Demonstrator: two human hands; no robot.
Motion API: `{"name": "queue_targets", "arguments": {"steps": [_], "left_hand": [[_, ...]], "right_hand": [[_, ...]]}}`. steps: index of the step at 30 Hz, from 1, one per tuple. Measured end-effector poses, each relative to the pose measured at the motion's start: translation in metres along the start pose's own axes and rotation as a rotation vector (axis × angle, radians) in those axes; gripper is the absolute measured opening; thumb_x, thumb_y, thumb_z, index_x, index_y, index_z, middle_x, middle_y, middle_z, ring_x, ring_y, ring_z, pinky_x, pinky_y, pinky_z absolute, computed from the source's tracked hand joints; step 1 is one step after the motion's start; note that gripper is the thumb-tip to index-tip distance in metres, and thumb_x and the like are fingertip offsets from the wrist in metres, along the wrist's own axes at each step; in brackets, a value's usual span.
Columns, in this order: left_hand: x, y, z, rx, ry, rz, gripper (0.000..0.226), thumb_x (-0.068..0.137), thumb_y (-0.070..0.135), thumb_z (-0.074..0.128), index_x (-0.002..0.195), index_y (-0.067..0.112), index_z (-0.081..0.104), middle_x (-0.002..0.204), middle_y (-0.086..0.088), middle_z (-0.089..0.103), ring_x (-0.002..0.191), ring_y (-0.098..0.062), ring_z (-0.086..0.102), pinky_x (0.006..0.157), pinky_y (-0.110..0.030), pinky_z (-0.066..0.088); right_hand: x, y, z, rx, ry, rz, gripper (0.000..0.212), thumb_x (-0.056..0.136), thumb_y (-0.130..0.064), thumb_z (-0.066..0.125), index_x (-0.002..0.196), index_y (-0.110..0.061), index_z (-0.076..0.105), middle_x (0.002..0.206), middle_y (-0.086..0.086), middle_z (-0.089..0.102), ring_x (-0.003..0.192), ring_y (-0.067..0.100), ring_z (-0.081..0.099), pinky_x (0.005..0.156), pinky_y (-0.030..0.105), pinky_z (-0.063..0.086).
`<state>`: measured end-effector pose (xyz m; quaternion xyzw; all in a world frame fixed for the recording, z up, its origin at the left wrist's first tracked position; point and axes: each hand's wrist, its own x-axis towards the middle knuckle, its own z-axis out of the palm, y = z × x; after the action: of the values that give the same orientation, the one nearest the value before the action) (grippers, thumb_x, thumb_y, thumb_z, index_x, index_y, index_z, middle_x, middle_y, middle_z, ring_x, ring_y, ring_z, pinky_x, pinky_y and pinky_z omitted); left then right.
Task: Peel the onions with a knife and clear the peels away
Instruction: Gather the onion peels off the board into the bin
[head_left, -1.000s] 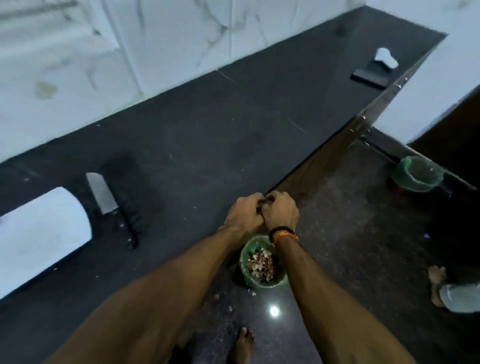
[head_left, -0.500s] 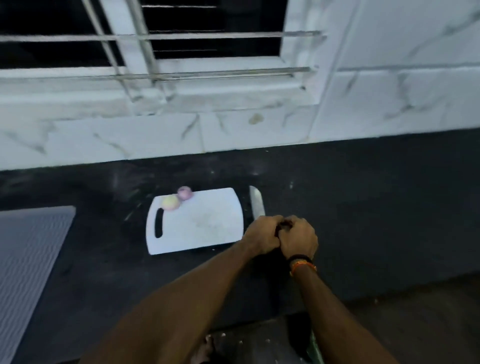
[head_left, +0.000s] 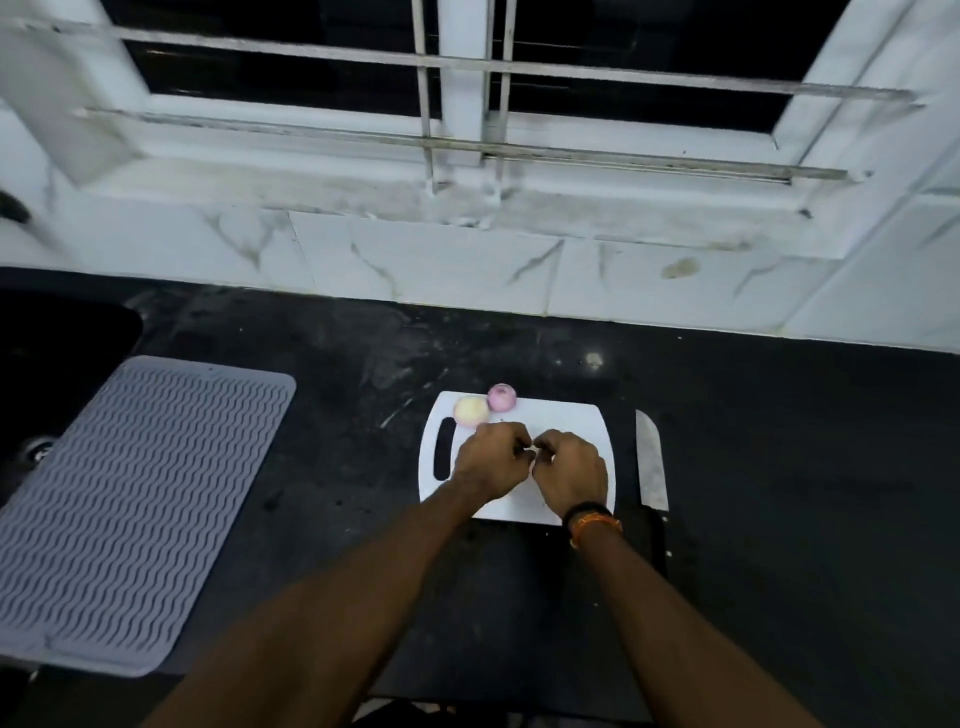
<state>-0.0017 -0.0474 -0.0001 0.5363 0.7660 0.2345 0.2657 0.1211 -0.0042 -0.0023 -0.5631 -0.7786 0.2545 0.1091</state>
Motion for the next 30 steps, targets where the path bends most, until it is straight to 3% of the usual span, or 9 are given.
{"name": "queue_targets", "arguments": {"steps": [3,6,9,12,16,20,30], "left_hand": [[0.008,-0.017,-0.011,0.031,0.155,-0.109,0.029,0.091,0.033,0.068,0.114,0.015,0.068,0.11,-0.004,0.071,0.104,-0.026,0.065,0.086,-0.037,0.054],[0.018,-0.033,-0.019,0.102,0.291,-0.195,0.048,0.085,0.036,0.073,0.125,0.012,0.06,0.125,-0.011,0.061,0.113,-0.032,0.057,0.092,-0.042,0.048],[0.026,-0.047,-0.024,0.082,0.233,-0.272,0.071,0.079,0.036,0.082,0.136,0.012,0.048,0.141,-0.014,0.047,0.126,-0.033,0.047,0.105,-0.044,0.041],[0.034,-0.056,-0.03,0.058,0.128,-0.265,0.082,0.077,0.031,0.085,0.144,0.013,0.043,0.147,-0.014,0.042,0.131,-0.034,0.043,0.109,-0.044,0.039],[0.045,-0.059,-0.035,0.117,0.061,-0.207,0.075,0.077,0.027,0.084,0.141,0.013,0.048,0.14,-0.013,0.049,0.127,-0.032,0.047,0.108,-0.041,0.039],[0.051,-0.058,-0.033,0.105,0.077,-0.193,0.062,0.078,0.023,0.082,0.133,0.013,0.056,0.133,-0.013,0.057,0.121,-0.031,0.052,0.103,-0.041,0.043],[0.038,-0.049,-0.014,-0.035,0.113,-0.148,0.061,0.071,0.021,0.085,0.125,0.008,0.061,0.122,-0.012,0.061,0.113,-0.029,0.055,0.094,-0.036,0.046]], "right_hand": [[0.018,-0.012,0.006,0.009,-0.004,-0.035,0.024,0.09,-0.014,0.058,0.109,-0.016,0.073,0.11,0.007,0.071,0.104,0.028,0.064,0.088,0.033,0.049],[0.036,-0.022,0.009,0.0,-0.031,-0.067,0.022,0.09,-0.014,0.058,0.107,-0.013,0.072,0.11,0.009,0.068,0.104,0.03,0.063,0.086,0.034,0.048],[0.048,-0.028,0.011,0.023,-0.059,-0.058,0.034,0.089,-0.013,0.06,0.122,-0.015,0.065,0.122,0.01,0.06,0.108,0.031,0.06,0.091,0.036,0.047],[0.064,-0.028,0.014,0.04,-0.092,-0.062,0.048,0.086,-0.012,0.065,0.133,-0.016,0.056,0.131,0.012,0.052,0.111,0.034,0.058,0.093,0.039,0.047],[0.083,-0.028,0.022,0.024,-0.184,-0.117,0.067,0.086,-0.013,0.071,0.147,-0.017,0.043,0.146,0.011,0.042,0.128,0.032,0.049,0.106,0.039,0.042],[0.092,-0.029,0.03,-0.055,-0.244,-0.202,0.072,0.088,-0.017,0.072,0.152,-0.021,0.038,0.15,0.008,0.039,0.132,0.03,0.046,0.11,0.041,0.042],[0.081,-0.011,0.019,-0.137,-0.159,-0.21,0.048,0.088,-0.029,0.067,0.133,-0.016,0.053,0.126,0.011,0.054,0.112,0.03,0.056,0.091,0.038,0.05]]}}
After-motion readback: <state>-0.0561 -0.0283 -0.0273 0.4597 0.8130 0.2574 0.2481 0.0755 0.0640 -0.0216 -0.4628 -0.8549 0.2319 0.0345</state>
